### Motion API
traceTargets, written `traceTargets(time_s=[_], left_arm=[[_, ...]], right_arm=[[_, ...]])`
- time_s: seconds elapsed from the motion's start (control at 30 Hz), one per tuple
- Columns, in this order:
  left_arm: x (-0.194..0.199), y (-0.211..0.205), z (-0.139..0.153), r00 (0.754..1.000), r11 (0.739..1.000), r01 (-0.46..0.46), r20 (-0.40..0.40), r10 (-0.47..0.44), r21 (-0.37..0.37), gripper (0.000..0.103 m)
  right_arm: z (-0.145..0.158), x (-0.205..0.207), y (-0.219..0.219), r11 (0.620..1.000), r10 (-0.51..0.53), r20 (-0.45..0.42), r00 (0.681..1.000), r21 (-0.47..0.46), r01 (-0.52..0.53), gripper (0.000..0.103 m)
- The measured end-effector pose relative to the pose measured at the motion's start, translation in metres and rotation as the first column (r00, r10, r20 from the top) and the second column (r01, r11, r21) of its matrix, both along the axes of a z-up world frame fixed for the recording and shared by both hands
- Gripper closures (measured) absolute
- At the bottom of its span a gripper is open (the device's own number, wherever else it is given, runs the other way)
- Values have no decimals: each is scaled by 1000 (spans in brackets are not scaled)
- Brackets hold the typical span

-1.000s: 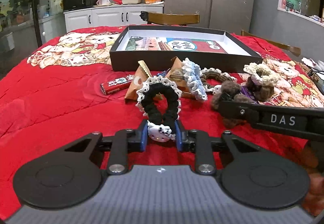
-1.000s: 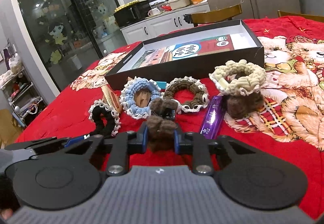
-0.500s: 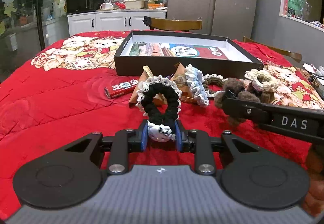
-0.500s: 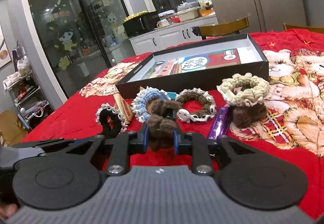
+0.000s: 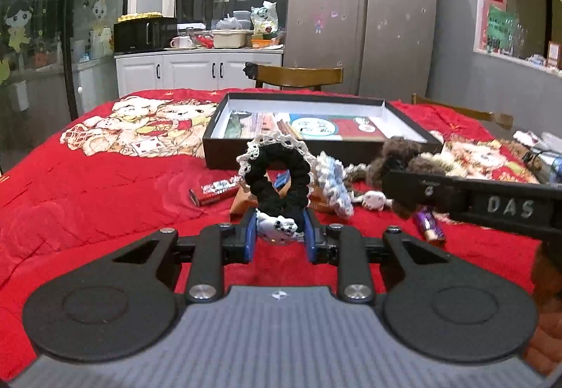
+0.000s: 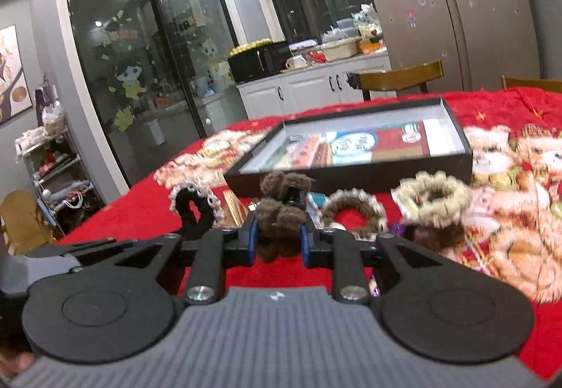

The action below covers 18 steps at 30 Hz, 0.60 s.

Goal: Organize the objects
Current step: 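Carry the black scrunchie with left tool while right tool carries fuzzy tie into box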

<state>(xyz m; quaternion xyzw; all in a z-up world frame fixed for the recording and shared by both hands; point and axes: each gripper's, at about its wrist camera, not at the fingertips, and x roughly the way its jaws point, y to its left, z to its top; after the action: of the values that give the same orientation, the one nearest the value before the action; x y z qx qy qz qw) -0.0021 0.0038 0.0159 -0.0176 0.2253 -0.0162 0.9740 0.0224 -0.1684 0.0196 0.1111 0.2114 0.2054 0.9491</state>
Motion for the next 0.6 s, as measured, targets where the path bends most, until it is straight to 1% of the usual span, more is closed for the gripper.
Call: traceTargets(time_s=[0.13, 0.2, 0.33, 0.5, 0.6], left_arm=[[2, 11, 21, 999, 1000, -6, 38, 6, -5, 72], [9, 18, 32, 998, 1000, -19, 55, 20, -16, 72], [31, 28, 53, 998, 997, -8, 54, 13, -77, 72], [60, 29, 74, 998, 999, 2, 63, 0, -43, 72], [80, 34, 86, 997, 997, 29, 70, -24, -68, 72]], right_arm=[[27, 2, -2, 1000, -14, 57, 998, 7, 14, 76], [40, 8, -2, 999, -29, 67, 997, 20, 27, 76], [58, 30, 3, 998, -58, 48, 997, 41, 56, 76], [72, 61, 9, 995, -85, 4, 996, 58, 84, 76], [77, 81, 14, 991, -120, -17, 993, 59, 121, 76]])
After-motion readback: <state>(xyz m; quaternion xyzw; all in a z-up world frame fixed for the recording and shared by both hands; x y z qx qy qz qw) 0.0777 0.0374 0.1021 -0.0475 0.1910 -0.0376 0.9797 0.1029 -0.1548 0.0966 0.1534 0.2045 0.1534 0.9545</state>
